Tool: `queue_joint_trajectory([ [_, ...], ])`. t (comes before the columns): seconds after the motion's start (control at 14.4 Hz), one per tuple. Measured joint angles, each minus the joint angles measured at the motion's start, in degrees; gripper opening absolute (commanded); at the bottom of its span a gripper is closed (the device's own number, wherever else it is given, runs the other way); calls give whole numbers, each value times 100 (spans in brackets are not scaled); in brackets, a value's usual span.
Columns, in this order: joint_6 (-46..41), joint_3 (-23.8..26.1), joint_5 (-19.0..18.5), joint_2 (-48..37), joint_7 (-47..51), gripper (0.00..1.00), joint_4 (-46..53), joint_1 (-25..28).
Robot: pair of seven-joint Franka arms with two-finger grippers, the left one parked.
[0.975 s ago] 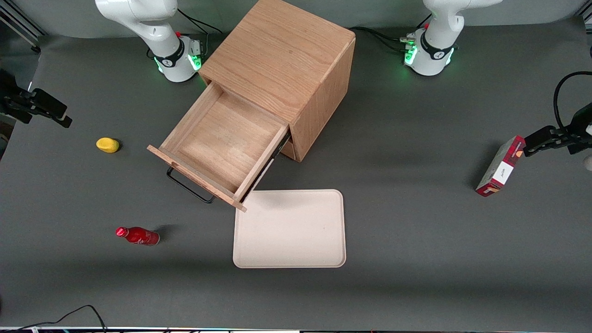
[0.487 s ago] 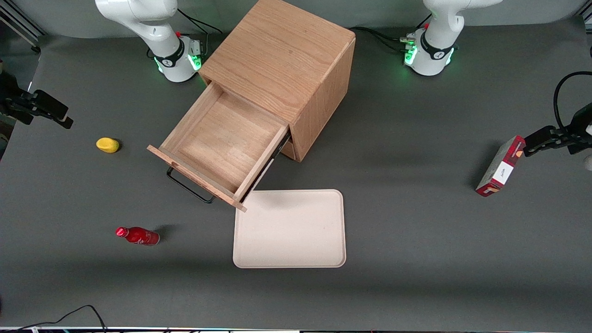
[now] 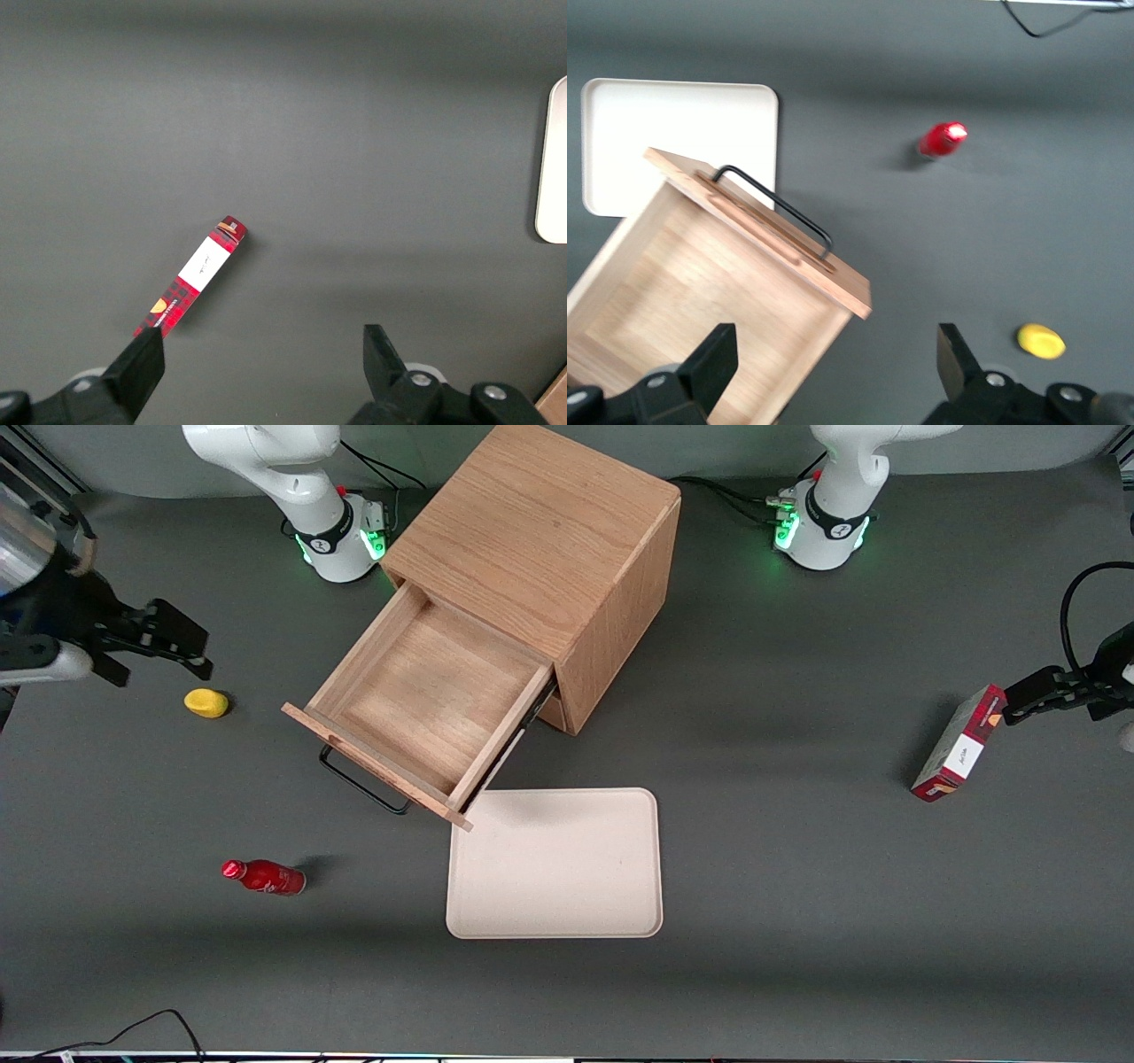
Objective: Close top drawer
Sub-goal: 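Move the right gripper down to the open drawer's front panel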
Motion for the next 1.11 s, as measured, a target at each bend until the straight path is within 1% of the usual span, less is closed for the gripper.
queue_joint_trajectory([
  [0.21,-31,184,0,367,0,100,306,-1],
  [0.42,-119,251,2,394,-11,100,382,-2],
  [0.56,-169,311,2,399,-299,100,383,0],
  [0.63,-196,326,2,403,-694,100,383,0],
  [0.97,-245,321,1,573,-3393,100,385,-33],
  [1.11,-244,316,1,696,-4212,100,397,-41],
])
